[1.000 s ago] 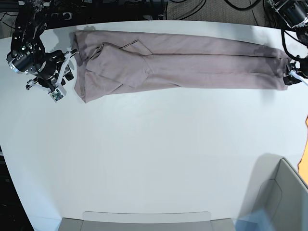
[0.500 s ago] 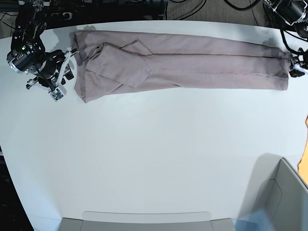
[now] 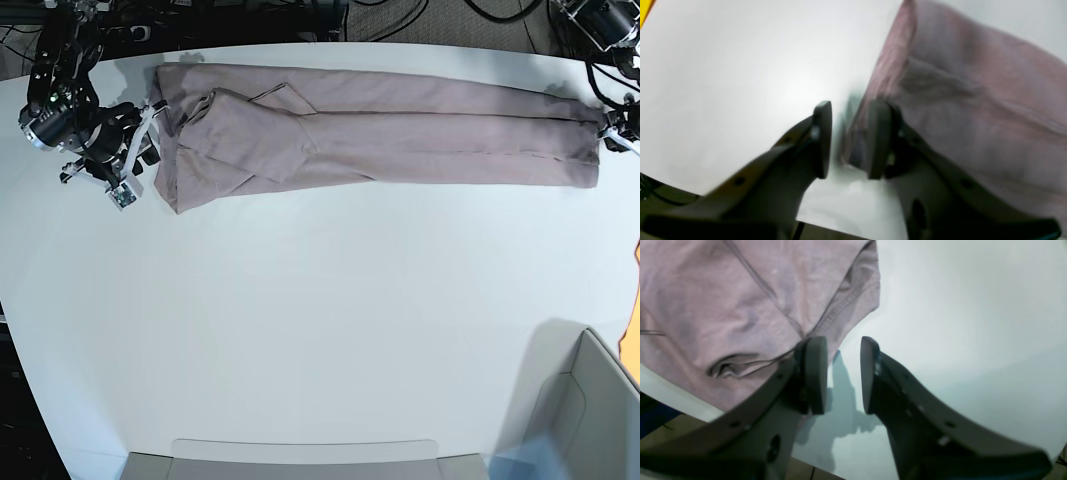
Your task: Fold the T-shirt properly
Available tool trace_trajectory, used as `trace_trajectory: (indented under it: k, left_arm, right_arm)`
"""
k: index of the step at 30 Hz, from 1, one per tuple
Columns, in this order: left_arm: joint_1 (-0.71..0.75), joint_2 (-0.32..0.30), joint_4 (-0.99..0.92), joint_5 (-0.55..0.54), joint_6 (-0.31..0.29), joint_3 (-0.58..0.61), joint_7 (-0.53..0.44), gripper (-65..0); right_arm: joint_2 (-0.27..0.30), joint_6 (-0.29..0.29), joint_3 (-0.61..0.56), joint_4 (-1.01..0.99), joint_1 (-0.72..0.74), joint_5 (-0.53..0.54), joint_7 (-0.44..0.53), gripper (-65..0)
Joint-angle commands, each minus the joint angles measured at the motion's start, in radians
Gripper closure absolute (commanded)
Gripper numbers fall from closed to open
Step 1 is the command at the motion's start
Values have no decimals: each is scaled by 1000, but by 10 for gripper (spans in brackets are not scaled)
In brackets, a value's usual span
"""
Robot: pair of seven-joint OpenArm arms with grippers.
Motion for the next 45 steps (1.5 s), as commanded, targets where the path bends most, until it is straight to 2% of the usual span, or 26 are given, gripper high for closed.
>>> trace_trajectory:
  k: [1,5,9,16,20,25,34,39,45]
  left_arm:
    - [-10,-25,17,-5,-1,-5,-14,-145]
    - [-14,-24,17,29,-1,-21,-3,-141]
    - [-48,-21,17,63,-1,-97,1,-87]
    - [-43,-27,19,58,-1,-94,61,-96]
    - [-45,-30,48,64,-1,32,67,-156]
    - [-4,-24,132,63,-1,107,6,-161]
    - [-14,-27,92,58,-1,122,-23,-163]
    - [1,-30,71,64,-1,228,-43,-163]
    - [-2,-32,-32,66,-1,239,-92,-163]
  right_arm:
    - [6,5,5,15,7,7,6,-177]
    - [6,5,5,15,7,7,6,-177]
    - [4,5,5,13,5,7,6,-177]
    - [4,5,5,13,5,7,6,-177]
    - [4,5,5,13,5,10,6,-177]
    - [4,5,5,13,5,7,6,-177]
    - [4,5,5,13,-5,7,6,-177]
    - [6,5,5,13,-7,7,6,-177]
    - [7,5,5,13,-5,7,6,-177]
